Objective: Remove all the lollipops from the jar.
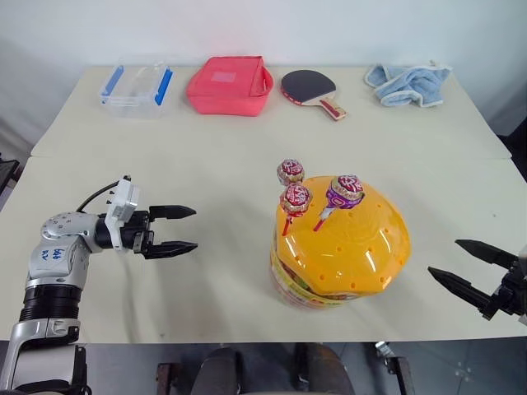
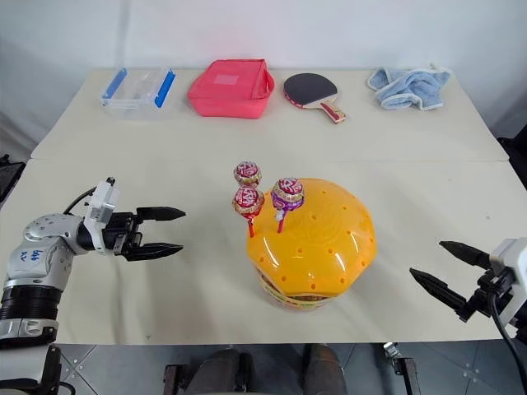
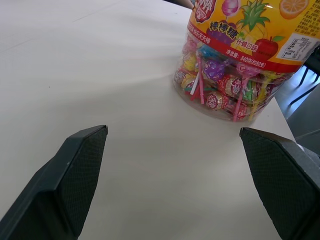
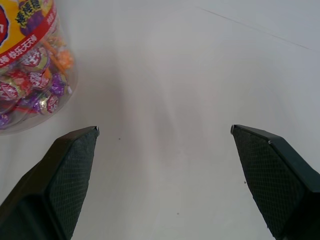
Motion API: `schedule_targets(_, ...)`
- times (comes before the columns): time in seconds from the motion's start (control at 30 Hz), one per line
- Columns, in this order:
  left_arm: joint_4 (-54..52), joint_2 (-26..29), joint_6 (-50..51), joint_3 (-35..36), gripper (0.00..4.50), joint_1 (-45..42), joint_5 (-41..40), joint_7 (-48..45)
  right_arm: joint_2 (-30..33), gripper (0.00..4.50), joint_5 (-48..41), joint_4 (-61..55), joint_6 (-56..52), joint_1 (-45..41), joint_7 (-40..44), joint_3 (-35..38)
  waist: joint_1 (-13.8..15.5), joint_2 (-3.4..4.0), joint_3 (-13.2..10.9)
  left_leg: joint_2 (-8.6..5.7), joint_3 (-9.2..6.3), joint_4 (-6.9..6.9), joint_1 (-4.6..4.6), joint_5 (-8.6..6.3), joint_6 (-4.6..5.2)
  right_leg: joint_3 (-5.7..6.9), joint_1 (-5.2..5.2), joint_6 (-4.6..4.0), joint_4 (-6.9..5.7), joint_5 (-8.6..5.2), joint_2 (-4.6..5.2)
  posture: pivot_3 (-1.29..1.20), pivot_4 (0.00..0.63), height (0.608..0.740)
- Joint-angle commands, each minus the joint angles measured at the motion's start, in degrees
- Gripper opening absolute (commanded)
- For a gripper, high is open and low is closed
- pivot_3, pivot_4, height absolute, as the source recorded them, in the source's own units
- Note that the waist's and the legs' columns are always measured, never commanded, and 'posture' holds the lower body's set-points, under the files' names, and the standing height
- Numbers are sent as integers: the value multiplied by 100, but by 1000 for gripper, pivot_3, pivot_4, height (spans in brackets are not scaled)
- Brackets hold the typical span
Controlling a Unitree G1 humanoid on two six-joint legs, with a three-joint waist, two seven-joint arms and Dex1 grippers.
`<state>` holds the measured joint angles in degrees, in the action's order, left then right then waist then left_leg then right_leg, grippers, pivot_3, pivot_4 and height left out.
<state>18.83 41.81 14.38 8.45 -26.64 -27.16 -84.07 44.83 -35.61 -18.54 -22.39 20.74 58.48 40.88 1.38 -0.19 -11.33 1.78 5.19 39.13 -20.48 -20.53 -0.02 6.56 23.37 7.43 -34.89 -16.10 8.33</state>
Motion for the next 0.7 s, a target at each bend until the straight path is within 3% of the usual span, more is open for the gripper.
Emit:
schedule_targets(0.03, -187, 119, -48, 185, 4500, -80, -163, -18, 90, 4454, -34, -4, 129, -65, 26, 180, -1, 0, 0, 0, 0, 0, 0, 0, 0, 0, 0, 0, 0, 0, 0, 0, 150, 740)
schedule_targets(0.27, -731, 298, 731, 179, 4500, -273, -278, 425, 143, 4454, -16, 68, 72, -224, 39, 130, 0, -1, 0, 0, 1, 4, 0, 0, 0, -2, 1, 0, -5, 0, 0, 0, 150, 740)
schedule_targets(0.47, -1224, 581, 996, 154, 4500, -817, -495, 256, 405, 4454, -213, 83, -106, -483, 169, 211, -3, -1, 0, -1, 2, 6, 2, 0, 0, -6, 1, 1, -9, 1, 1, 0, 150, 740)
schedule_targets(0.7, -1428, 227, 1291, -18, 4500, -2023, -1009, 48, 679, 4454, -526, -73, -316, -622, 433, 346, 20, -5, 0, -3, 3, 14, -2, 0, 1, -6, 0, 5, -8, 3, 1, 0, 150, 740)
